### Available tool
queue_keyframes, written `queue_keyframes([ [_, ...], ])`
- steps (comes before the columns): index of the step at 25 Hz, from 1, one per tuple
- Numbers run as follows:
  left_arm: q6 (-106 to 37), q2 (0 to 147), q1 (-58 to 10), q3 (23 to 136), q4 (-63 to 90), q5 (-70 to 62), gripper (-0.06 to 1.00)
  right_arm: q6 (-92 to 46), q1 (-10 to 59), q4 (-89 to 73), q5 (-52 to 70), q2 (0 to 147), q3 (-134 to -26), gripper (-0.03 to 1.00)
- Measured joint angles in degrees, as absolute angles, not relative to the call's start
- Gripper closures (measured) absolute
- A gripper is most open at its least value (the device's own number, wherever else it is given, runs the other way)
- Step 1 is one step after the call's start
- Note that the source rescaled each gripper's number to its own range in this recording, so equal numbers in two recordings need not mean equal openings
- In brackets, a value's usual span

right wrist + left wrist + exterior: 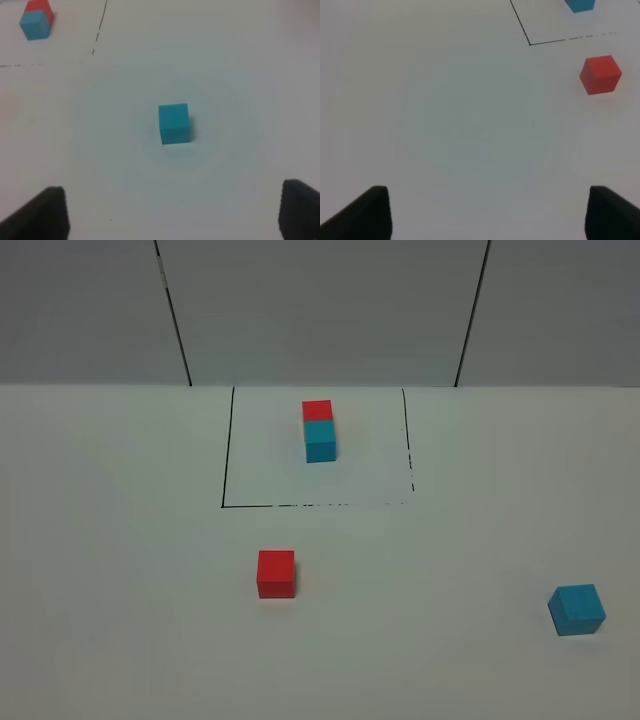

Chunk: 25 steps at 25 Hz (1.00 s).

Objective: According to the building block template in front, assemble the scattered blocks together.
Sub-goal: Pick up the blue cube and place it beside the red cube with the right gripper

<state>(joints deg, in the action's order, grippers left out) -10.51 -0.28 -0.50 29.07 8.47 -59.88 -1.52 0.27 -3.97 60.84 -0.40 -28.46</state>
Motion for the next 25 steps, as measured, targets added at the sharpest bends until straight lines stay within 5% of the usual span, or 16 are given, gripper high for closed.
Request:
queue_keyframes([
  [25, -10.51, -0.28, -0.50, 29.07, 8.51, -59.88, 0.26, -1.52, 0.27, -3.97, 60.84, -0.40, -28.46, 0.28],
])
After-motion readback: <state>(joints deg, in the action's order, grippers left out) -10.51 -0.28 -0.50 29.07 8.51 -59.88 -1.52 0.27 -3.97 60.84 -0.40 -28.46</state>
